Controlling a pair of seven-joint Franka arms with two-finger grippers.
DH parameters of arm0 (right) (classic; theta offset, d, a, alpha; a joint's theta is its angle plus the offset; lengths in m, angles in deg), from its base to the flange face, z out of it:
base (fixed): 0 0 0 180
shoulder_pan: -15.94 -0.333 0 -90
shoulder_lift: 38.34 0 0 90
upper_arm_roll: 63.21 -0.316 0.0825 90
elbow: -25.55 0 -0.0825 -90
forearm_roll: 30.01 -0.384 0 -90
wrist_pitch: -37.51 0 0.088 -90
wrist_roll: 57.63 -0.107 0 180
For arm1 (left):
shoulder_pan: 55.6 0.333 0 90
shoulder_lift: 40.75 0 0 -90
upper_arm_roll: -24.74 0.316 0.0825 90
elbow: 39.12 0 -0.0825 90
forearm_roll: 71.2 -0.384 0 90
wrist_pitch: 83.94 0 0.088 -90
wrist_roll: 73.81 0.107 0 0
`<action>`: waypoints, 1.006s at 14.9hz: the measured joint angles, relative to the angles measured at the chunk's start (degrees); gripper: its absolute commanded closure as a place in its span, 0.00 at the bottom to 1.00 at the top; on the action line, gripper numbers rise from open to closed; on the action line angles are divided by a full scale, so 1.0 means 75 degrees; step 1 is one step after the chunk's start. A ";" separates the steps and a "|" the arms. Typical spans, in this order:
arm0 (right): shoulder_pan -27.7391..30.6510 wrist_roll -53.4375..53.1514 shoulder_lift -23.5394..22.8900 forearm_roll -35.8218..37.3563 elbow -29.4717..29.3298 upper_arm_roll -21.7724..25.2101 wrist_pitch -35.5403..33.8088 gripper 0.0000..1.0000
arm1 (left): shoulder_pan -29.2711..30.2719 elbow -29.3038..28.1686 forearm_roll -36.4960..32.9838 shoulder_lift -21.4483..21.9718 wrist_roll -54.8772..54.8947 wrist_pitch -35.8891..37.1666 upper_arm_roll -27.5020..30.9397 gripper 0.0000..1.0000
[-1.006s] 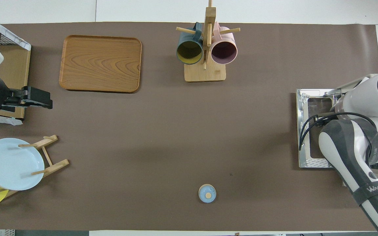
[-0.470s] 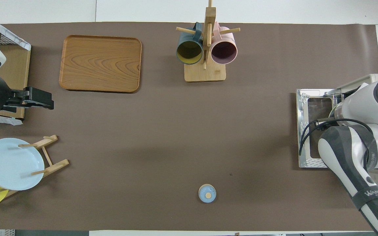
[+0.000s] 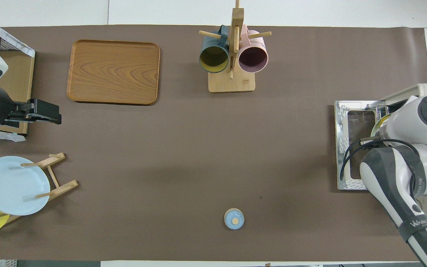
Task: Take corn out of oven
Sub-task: 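Grasp the green plate rim inside the oven with the right gripper, then pull the green plate with corn out of the oven with the right gripper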
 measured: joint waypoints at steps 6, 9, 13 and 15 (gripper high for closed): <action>0.0000 0.0000 0.0001 0.0003 0.0232 0.0000 0.0227 1.00 | -0.0005 -0.0005 0.0002 0.0000 0.0000 -0.0014 -0.0001 0.00; -0.0030 0.0000 0.0003 0.0010 0.0238 -0.0003 0.0227 1.00 | -0.0005 -0.0020 0.0016 0.0000 0.0000 -0.0035 -0.0001 0.00; -0.0354 0.0000 0.0130 0.0259 0.0173 -0.0035 -0.0030 1.00 | -0.0006 -0.0037 0.0039 0.0000 0.0000 -0.0061 -0.0001 0.00; -0.0731 0.0000 0.0129 0.0260 -0.0094 -0.0053 -0.0506 1.00 | -0.0006 -0.0044 0.0041 0.0000 0.0000 -0.0075 -0.0001 0.00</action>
